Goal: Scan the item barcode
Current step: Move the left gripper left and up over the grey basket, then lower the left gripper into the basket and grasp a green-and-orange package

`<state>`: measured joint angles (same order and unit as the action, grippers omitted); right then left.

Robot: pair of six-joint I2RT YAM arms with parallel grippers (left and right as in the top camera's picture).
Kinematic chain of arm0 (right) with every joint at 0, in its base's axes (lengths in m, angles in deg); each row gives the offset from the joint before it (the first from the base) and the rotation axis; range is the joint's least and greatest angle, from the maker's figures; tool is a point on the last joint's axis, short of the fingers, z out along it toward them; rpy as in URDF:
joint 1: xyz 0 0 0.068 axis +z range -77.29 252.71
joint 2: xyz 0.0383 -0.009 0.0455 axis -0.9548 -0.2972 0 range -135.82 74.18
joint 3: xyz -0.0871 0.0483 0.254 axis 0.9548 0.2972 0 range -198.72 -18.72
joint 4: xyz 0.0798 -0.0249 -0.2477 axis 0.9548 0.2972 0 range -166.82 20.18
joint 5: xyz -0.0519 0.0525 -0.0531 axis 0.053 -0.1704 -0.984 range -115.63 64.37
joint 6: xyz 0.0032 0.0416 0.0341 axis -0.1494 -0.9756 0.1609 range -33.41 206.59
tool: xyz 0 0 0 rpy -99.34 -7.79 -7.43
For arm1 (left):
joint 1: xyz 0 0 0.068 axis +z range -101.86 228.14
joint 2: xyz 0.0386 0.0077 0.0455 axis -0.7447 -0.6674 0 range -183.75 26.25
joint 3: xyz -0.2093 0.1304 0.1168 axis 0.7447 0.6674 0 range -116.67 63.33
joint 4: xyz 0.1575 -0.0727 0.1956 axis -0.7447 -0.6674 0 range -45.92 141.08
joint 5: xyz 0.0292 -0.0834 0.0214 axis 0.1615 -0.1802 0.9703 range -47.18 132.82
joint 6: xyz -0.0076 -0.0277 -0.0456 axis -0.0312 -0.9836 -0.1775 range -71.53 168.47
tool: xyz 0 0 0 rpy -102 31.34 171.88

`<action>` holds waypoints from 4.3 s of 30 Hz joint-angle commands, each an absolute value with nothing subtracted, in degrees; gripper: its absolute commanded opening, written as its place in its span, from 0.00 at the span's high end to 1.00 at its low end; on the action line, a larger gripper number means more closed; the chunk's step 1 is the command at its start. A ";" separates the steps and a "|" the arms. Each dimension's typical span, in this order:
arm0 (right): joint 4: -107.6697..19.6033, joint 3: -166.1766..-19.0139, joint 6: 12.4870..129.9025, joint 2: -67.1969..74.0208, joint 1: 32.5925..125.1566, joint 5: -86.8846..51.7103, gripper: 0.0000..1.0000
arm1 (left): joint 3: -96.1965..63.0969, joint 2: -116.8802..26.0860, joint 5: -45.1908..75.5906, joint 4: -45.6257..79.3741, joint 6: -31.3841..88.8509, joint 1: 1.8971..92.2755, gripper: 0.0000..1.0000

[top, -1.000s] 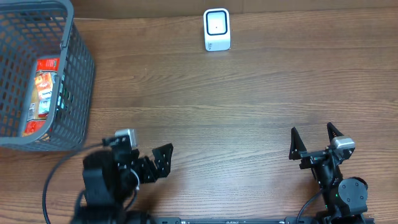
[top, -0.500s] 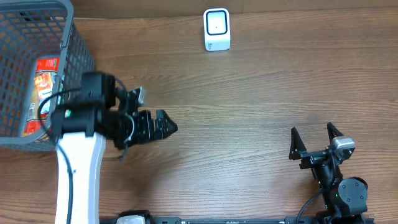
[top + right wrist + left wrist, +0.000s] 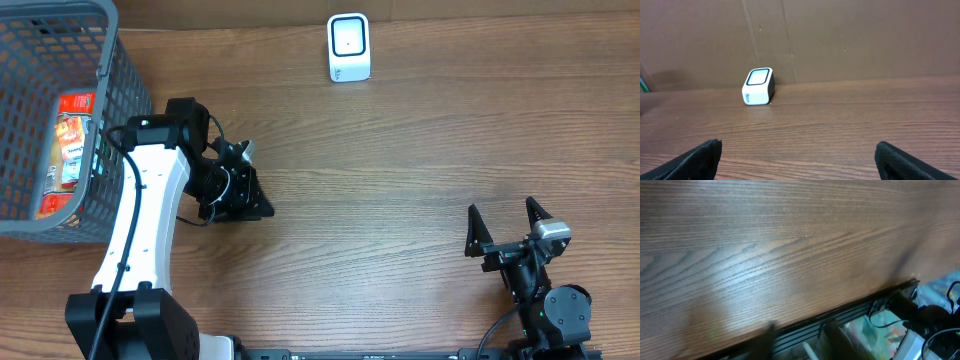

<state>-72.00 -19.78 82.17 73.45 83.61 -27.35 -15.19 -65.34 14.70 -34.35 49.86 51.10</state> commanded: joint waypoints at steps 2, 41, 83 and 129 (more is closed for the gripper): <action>-72.15 -19.17 82.54 73.96 83.52 -27.19 0.00 | -16.27 -65.36 13.43 -36.36 52.17 50.59 0.96; -72.15 -19.17 82.54 73.96 83.52 -27.19 0.00 | -60.15 -68.29 62.59 -4.40 47.06 74.88 0.24; -72.15 -19.17 82.54 73.96 83.52 -27.19 0.00 | -60.05 -100.53 40.16 -16.16 58.14 84.39 0.00; -72.15 -19.17 82.54 73.96 83.52 -27.17 0.00 | -59.94 -106.98 38.81 -18.61 58.14 84.56 0.67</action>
